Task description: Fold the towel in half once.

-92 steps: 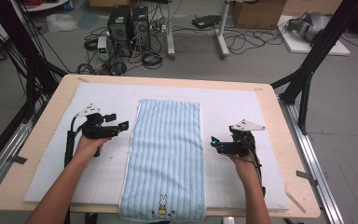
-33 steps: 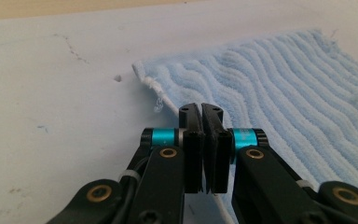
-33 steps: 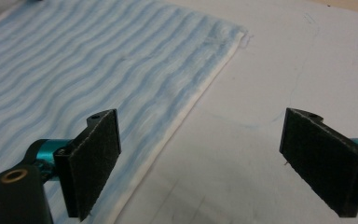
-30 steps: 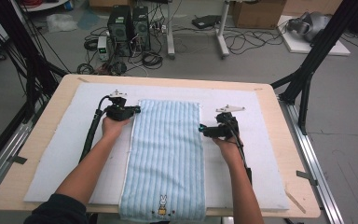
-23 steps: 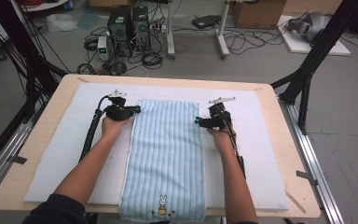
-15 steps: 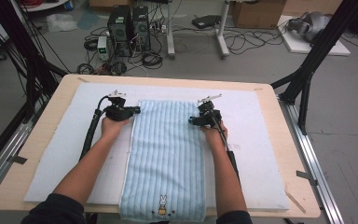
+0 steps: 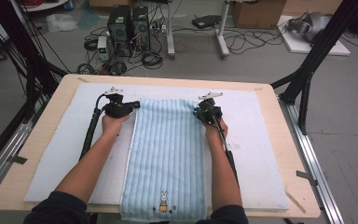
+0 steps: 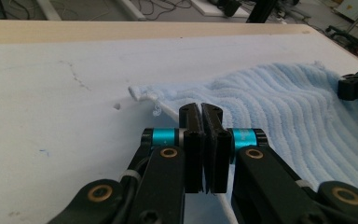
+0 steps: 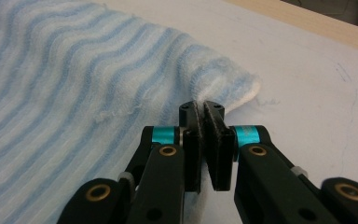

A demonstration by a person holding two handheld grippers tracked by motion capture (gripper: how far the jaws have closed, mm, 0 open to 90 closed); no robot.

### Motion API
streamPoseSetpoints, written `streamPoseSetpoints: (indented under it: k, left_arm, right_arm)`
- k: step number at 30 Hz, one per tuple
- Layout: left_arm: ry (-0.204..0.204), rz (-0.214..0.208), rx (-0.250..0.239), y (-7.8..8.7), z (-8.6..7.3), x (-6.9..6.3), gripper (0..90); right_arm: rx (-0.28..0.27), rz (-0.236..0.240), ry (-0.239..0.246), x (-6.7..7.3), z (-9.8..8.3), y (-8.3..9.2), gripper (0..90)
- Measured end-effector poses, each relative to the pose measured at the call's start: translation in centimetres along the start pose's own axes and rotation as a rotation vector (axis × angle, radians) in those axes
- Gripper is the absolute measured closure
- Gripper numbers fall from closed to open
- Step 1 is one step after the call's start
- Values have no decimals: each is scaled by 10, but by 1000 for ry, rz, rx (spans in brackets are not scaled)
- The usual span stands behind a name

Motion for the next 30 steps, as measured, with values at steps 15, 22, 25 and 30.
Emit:
streamPoseSetpoints:
  k: [15,22,25,30]
  left_arm:
    - [-45,-111,-54,44,-8,-11,871]
    - [-57,-155,-59,68,-34,-19,870]
    - [-73,-157,-64,78,-42,-19,870]
    - [-100,-160,-41,85,-56,-23,870]
  right_arm:
    - [-59,106,25,26,-12,40,860]
    - [-30,139,68,46,-31,53,861]
    - [-1,152,61,54,-41,58,858]
    - [2,155,93,67,-50,64,859]
Point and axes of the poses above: each handheld gripper's, and its own axes: y roughly backward along the jaws, z roughly out of its top, x roughly to its left, the point moved 2 cm from there along -y, roughly forward along the jaws, and after that the axes turned 15 degrees about z, right-handed, at the moved point
